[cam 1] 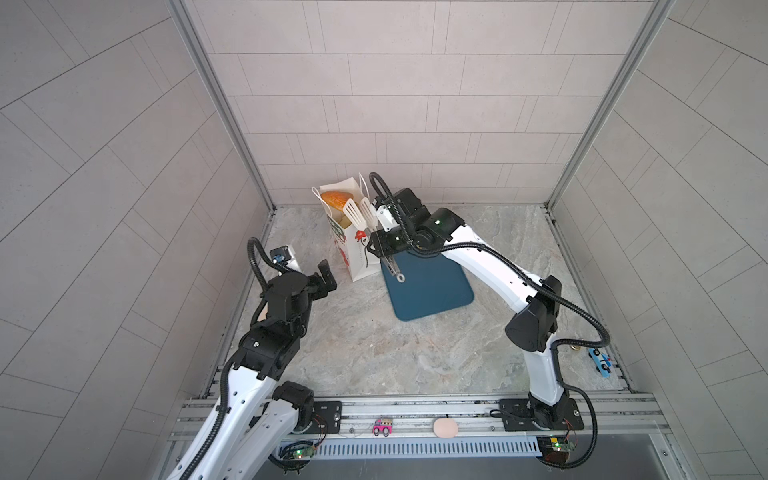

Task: Place the fake bread into the paper bag
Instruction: 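Open the tongs to release the croissant into the bag, then move the open tongs back over the tray toward the striped roll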

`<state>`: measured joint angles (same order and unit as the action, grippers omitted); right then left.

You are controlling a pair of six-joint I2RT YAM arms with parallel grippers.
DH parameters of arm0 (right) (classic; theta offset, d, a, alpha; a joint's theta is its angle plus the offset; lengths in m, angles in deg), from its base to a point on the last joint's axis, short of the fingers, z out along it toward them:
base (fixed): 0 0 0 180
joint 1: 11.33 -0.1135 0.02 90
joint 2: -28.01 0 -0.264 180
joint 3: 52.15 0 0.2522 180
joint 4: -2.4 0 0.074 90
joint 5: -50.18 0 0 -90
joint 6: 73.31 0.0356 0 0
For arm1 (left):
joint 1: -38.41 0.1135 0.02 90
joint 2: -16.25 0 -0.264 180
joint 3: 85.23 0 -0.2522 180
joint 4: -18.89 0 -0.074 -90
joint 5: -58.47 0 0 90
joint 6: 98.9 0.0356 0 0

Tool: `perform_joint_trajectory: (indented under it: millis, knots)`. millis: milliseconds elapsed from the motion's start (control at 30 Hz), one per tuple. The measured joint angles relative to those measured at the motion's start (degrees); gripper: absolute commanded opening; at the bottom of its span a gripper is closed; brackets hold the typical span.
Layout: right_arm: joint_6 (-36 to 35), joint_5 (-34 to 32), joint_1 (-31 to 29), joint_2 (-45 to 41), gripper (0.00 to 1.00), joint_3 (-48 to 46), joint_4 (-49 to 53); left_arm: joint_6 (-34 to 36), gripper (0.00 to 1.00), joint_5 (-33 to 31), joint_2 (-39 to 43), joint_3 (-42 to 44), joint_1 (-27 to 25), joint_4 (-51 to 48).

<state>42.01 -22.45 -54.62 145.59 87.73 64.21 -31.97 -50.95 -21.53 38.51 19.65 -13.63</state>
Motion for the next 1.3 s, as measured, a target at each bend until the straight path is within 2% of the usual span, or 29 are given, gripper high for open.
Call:
perform_joint_trajectory:
  millis: [467,1033,1300]
  knots:
    - [-1.1,-2.4,0.2,-3.8,0.49,0.0,0.9,-0.1,1.00,0.1,0.1,0.0,0.0,0.0]
    - [-3.2,-3.3,0.3,-5.9,0.47,0.0,2.6,-0.5,1.00,0.1,1.5,0.0,0.0,-0.3]
    - [-5.5,-5.7,0.4,-13.5,0.46,-6.2,2.8,-0.7,1.00,0.4,1.2,0.0,0.0,-0.4]
